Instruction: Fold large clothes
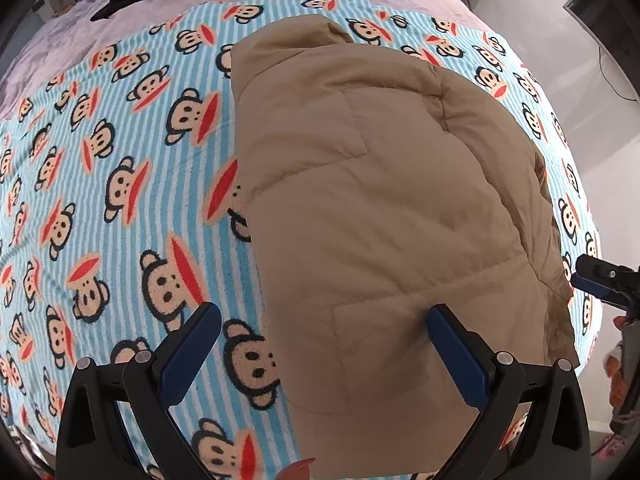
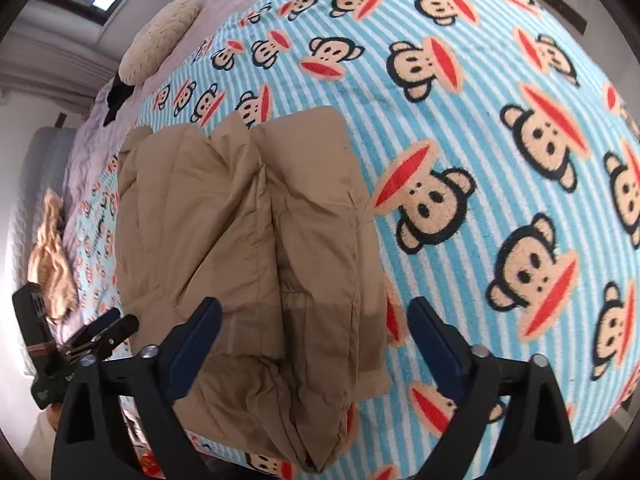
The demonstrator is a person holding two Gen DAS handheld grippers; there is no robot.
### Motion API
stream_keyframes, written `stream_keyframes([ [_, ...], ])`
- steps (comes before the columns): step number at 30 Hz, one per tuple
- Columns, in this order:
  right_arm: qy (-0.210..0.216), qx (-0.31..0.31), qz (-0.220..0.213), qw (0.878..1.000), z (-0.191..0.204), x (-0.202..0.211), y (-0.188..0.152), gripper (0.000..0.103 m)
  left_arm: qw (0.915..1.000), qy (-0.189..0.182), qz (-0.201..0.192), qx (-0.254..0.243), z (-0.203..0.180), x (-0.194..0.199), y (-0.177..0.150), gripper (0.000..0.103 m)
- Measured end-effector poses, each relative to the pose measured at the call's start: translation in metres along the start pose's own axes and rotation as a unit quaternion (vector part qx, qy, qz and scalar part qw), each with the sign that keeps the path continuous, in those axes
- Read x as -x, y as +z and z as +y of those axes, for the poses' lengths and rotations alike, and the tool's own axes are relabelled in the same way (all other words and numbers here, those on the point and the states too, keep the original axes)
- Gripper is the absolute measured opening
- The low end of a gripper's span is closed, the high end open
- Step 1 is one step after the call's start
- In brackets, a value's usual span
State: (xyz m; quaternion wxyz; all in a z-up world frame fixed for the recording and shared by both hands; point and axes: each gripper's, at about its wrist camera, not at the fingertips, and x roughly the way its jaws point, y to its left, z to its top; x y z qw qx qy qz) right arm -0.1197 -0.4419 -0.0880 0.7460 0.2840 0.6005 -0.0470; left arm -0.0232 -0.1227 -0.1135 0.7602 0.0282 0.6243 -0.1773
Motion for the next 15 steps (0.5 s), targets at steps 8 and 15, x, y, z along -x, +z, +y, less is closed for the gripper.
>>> stream_keyframes([
  [8, 0.048, -0.005, 0.011, 0.999, -0.008, -0.011, 0.013, 0.103, 0.9967, -0.076, 0.014, 0.026, 0.024, -0.011, 0.014, 0.103],
  [15, 0.047, 0.057, 0.079, 0.994, 0.008, -0.054, 0.028, 0.103, 0.9786, -0.191, 0.046, 0.062, 0.05, -0.046, 0.03, 0.103],
])
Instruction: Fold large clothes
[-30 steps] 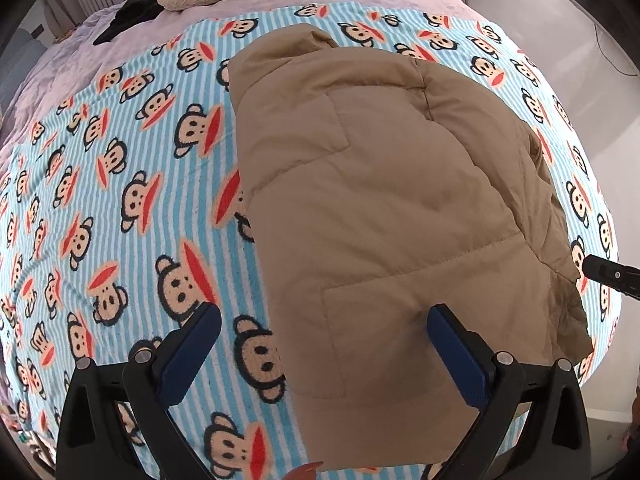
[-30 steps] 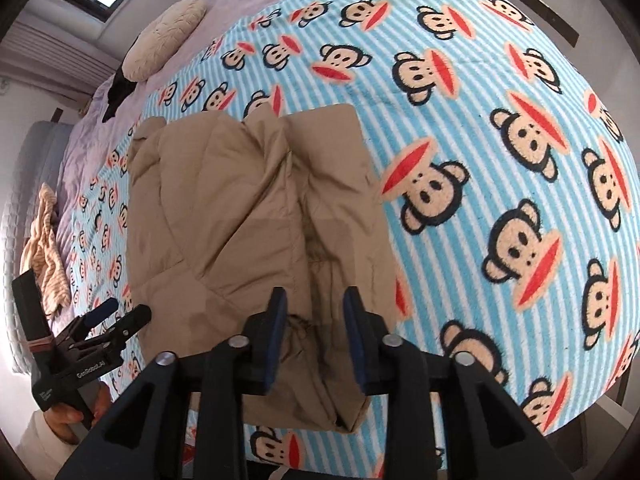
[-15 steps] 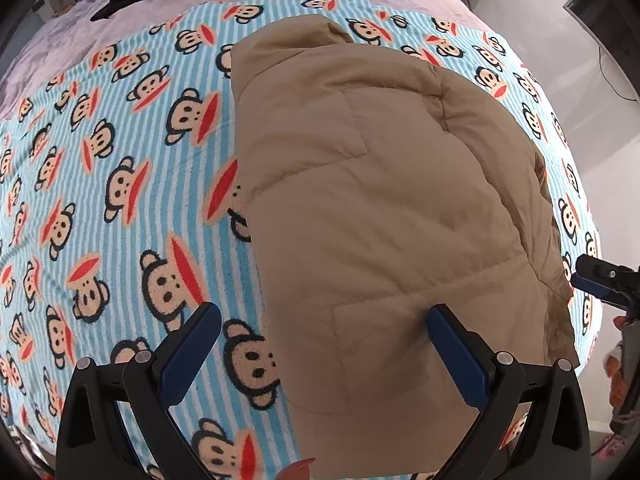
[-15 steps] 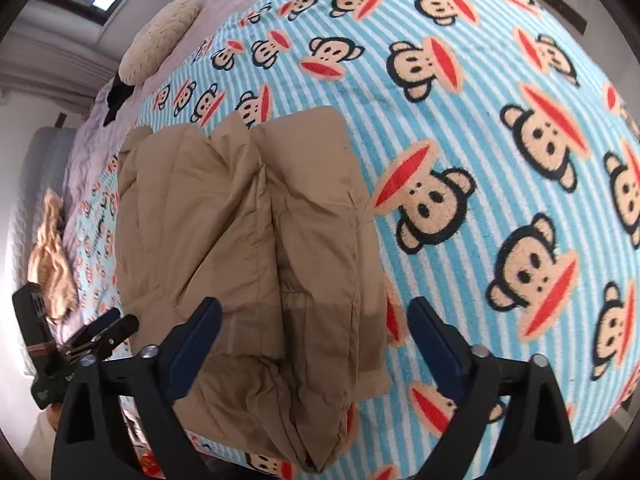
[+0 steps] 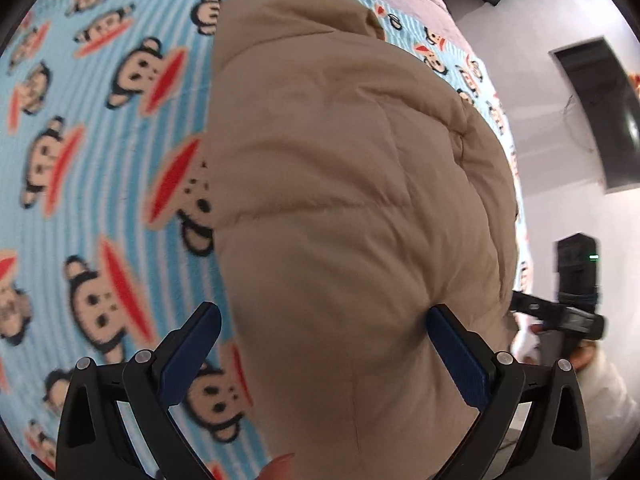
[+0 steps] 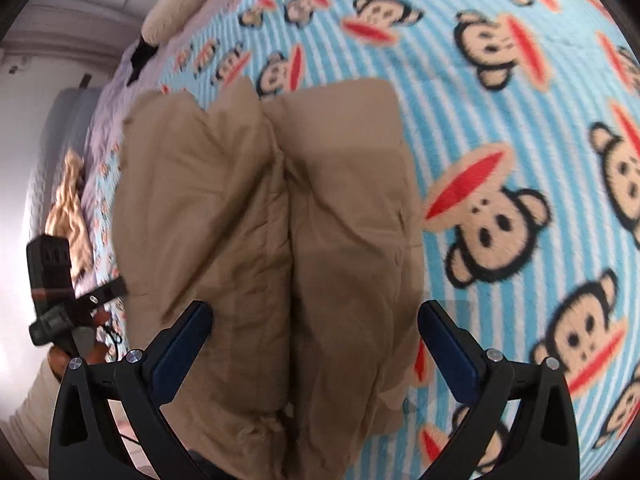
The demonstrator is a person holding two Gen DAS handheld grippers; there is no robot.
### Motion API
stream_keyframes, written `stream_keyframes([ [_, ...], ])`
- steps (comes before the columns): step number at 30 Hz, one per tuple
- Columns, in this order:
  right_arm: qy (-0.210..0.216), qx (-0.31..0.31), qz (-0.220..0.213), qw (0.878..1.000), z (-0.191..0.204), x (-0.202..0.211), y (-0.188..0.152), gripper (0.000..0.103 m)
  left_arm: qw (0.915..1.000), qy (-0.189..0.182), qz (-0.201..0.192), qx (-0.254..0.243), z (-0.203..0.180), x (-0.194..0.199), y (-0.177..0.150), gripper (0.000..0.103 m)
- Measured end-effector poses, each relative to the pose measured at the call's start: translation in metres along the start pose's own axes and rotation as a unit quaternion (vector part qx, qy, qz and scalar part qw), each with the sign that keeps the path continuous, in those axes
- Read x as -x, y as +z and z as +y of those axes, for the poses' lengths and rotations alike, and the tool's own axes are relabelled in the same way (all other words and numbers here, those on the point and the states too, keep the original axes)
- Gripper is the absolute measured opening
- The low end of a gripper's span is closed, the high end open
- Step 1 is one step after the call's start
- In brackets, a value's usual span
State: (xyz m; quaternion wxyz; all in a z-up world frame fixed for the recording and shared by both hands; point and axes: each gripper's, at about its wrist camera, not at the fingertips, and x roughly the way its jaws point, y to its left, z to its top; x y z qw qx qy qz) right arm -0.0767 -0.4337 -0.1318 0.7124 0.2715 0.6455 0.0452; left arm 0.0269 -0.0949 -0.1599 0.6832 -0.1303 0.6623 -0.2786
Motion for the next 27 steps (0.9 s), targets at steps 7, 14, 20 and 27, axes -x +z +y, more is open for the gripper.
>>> stream_keyframes([
  [7, 0.059, -0.029, 0.039, 0.997, -0.021, -0.033, 0.026, 0.103, 0.9933, -0.102, 0.035, 0.04, 0.026, -0.035, 0.012, 0.103],
  [14, 0.134, -0.071, 0.033, 0.988, -0.026, -0.058, 0.035, 0.103, 0.9915, -0.109, 0.032, 0.064, 0.02, -0.052, 0.011, 0.103],
  [20, 0.155, -0.08, 0.021, 0.985, -0.018, -0.05, 0.028, 0.062, 0.9972, -0.069, -0.002, 0.029, -0.006, -0.033, 0.005, 0.082],
  [27, 0.164, -0.075, 0.006, 0.984, -0.01, -0.031, 0.018, 0.049, 0.9984, -0.053, -0.02, 0.005, -0.023, -0.011, -0.001, 0.077],
])
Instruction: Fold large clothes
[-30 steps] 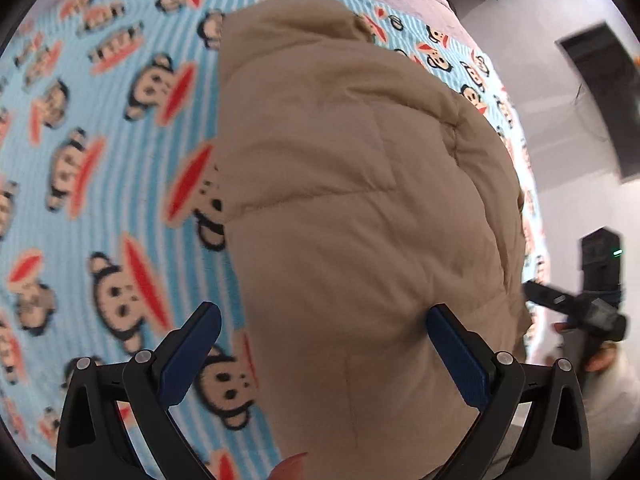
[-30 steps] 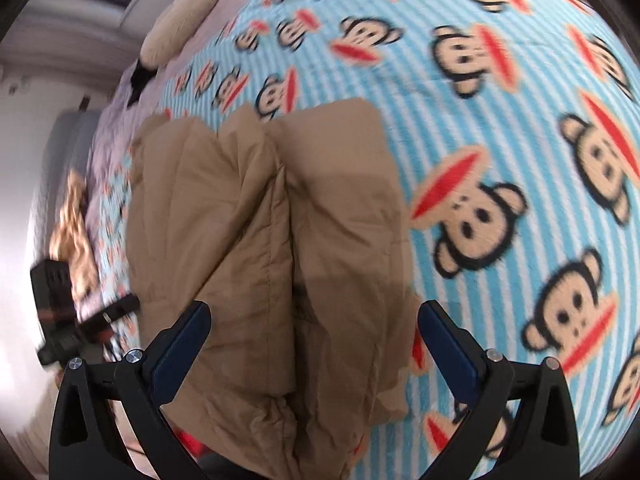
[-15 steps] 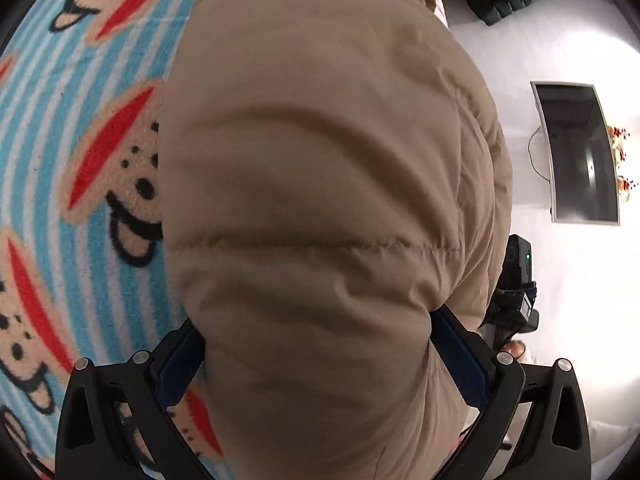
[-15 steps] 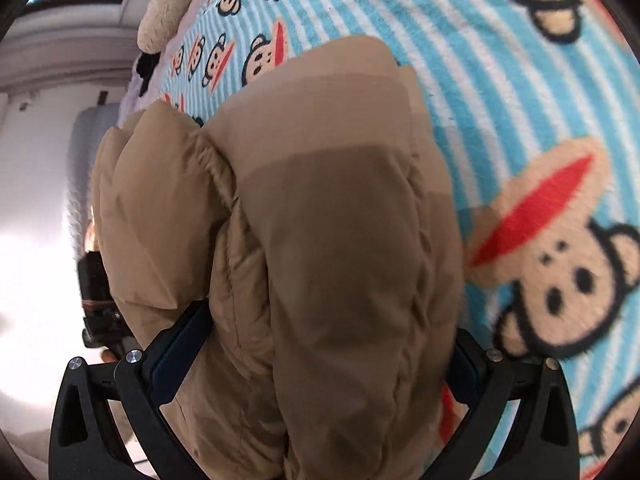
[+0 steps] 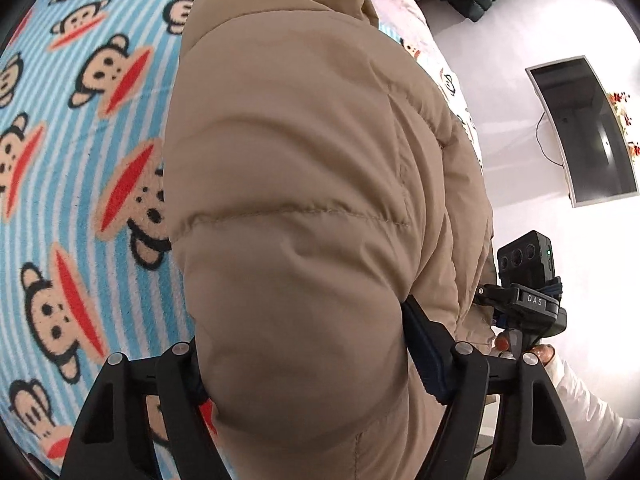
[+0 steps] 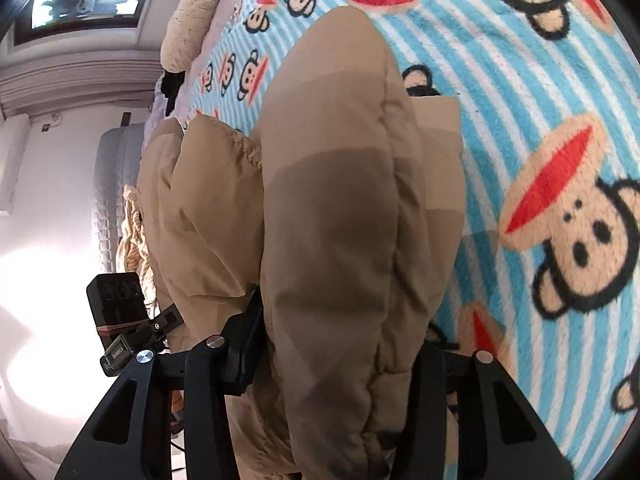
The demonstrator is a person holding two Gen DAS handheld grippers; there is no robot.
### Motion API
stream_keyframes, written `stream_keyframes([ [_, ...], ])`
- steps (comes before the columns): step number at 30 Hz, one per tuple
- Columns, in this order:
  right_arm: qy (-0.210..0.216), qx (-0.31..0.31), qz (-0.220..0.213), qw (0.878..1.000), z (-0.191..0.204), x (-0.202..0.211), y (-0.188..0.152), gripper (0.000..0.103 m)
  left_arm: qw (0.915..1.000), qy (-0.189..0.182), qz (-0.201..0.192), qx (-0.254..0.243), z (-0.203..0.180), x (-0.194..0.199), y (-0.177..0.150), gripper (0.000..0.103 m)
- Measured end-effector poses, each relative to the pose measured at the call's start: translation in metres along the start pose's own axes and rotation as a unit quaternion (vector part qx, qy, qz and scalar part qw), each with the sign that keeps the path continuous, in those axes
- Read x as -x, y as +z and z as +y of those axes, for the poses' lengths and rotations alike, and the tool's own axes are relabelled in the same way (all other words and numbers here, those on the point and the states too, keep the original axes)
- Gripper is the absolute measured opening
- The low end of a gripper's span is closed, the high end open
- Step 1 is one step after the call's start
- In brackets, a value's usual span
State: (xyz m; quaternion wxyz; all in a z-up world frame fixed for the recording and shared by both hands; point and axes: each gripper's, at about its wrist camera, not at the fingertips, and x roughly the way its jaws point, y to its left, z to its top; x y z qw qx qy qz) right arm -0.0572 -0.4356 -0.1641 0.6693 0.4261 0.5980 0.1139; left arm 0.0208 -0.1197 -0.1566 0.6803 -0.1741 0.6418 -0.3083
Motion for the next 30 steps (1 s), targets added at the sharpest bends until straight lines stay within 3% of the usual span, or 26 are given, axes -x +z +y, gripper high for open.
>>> stream_keyframes([
  [7, 0.01, 0.012, 0.0, 1.0, 0.022, 0.005, -0.012, 0.048, 0.9997, 0.005, -0.021, -0.01, -0.001, 0.029, -0.005, 0.077],
  [16, 0.023, 0.038, 0.002, 0.999, 0.073, -0.017, -0.03, 0.048, 0.9985, 0.006, -0.055, -0.001, 0.05, 0.088, -0.013, 0.077],
  [23, 0.03, 0.055, 0.0, 0.998, 0.127, -0.071, -0.037, 0.048, 0.9964, 0.029, -0.078, -0.015, 0.1, 0.154, -0.005, 0.077],
  [30, 0.038, 0.069, 0.001, 0.997, 0.192, -0.153, -0.037, 0.048, 0.9933, 0.061, -0.098, -0.013, 0.169, 0.213, 0.017, 0.077],
])
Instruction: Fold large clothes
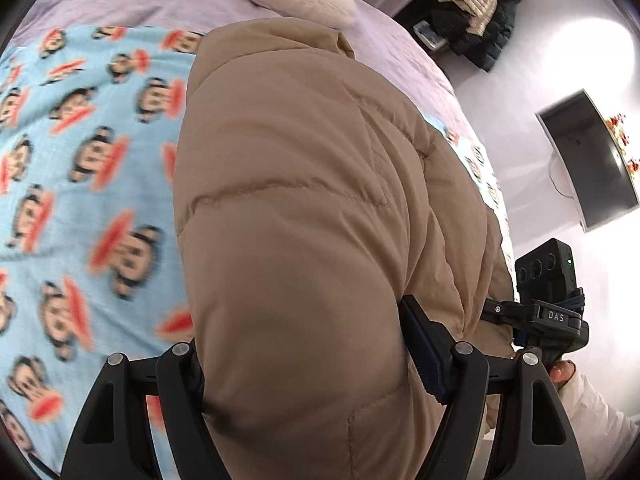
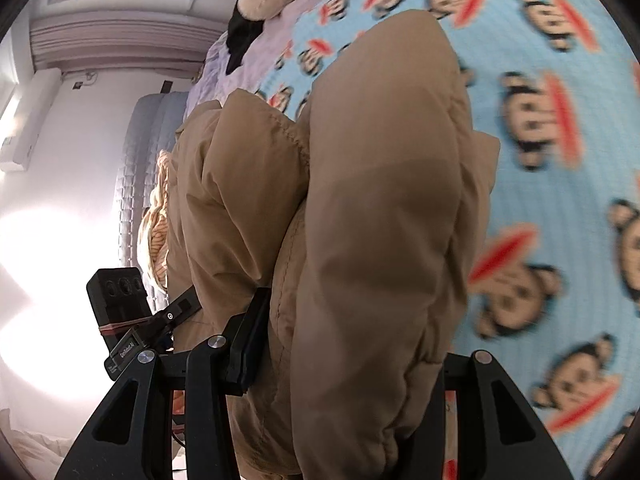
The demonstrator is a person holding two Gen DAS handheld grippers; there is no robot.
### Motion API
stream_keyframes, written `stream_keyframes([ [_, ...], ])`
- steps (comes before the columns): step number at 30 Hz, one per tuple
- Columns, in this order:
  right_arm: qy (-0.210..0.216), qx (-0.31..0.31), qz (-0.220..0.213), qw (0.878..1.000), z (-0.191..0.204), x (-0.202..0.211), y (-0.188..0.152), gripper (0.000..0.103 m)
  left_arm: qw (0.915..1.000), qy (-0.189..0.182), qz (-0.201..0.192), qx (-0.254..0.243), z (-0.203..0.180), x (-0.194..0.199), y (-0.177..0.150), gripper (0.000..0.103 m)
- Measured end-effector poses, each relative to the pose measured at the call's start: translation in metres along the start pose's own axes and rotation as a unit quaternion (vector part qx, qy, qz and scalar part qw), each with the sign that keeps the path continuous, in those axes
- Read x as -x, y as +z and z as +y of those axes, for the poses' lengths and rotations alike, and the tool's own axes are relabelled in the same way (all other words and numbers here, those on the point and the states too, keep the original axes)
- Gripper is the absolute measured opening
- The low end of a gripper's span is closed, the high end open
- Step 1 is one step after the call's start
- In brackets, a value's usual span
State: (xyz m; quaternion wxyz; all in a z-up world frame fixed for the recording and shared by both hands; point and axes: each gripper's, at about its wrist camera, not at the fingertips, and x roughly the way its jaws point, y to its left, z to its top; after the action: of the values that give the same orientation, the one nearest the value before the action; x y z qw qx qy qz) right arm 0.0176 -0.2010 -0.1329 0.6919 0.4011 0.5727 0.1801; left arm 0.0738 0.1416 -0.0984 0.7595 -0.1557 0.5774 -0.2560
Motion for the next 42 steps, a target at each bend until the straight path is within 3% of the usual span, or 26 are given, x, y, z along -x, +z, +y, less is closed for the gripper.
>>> stream_keyframes([
  [7, -0.01, 0.019, 0.019, 1.0, 0.04, -0.083, 0.018, 0.048, 0.9984, 0.051, -0.02, 0.017, 0.076, 0.012, 0.018, 0.077],
  [10, -0.033, 0.016, 0.03, 0.999, 0.044, -0.112, 0.021, 0.048, 0.996, 0.084, -0.008, 0.029, 0.101, -0.003, 0.019, 0.077],
  [13, -0.064, 0.008, 0.035, 0.997, 0.044, -0.129, 0.02, 0.051, 0.995, 0.088, 0.001, 0.046, 0.119, -0.013, 0.012, 0.08],
  [16, -0.087, -0.005, 0.033, 0.996, 0.048, -0.124, 0.017, 0.053, 0.9952, 0.088, 0.001, 0.043, 0.122, -0.013, 0.011, 0.08],
  [21, -0.187, 0.032, 0.018, 0.982, 0.076, -0.09, 0.008, 0.055, 0.9947, 0.091, 0.001, 0.048, 0.122, -0.012, 0.01, 0.08],
  [23, -0.235, 0.063, -0.017, 0.97, 0.096, -0.068, 0.0, 0.055, 0.9944, 0.094, 0.001, 0.048, 0.115, -0.011, 0.008, 0.082],
  [26, -0.226, 0.079, -0.062, 0.969, 0.118, -0.04, -0.015, 0.053, 0.9932, 0.107, -0.001, 0.046, 0.111, -0.011, 0.009, 0.083],
  [27, -0.216, 0.08, -0.064, 0.971, 0.125, -0.041, -0.018, 0.047, 0.9932, 0.107, -0.001, 0.046, 0.111, -0.011, 0.009, 0.083],
  [28, -0.207, 0.086, -0.058, 0.973, 0.13, -0.043, -0.027, 0.034, 0.9931, 0.107, -0.001, 0.048, 0.11, -0.011, 0.009, 0.083],
  [30, -0.212, 0.104, -0.029, 0.971, 0.135, -0.058, -0.041, 0.029, 0.9927, 0.11, 0.0, 0.049, 0.11, -0.011, 0.009, 0.083],
  [37, -0.267, 0.091, 0.056, 0.958, 0.09, -0.11, -0.076, 0.023, 0.9887, 0.145, -0.003, 0.035, 0.101, 0.0, 0.01, 0.083],
  [42, -0.278, 0.068, 0.078, 0.955, 0.058, -0.131, -0.083, 0.02, 0.9806, 0.187, -0.059, 0.001, 0.09, 0.028, 0.021, 0.083],
])
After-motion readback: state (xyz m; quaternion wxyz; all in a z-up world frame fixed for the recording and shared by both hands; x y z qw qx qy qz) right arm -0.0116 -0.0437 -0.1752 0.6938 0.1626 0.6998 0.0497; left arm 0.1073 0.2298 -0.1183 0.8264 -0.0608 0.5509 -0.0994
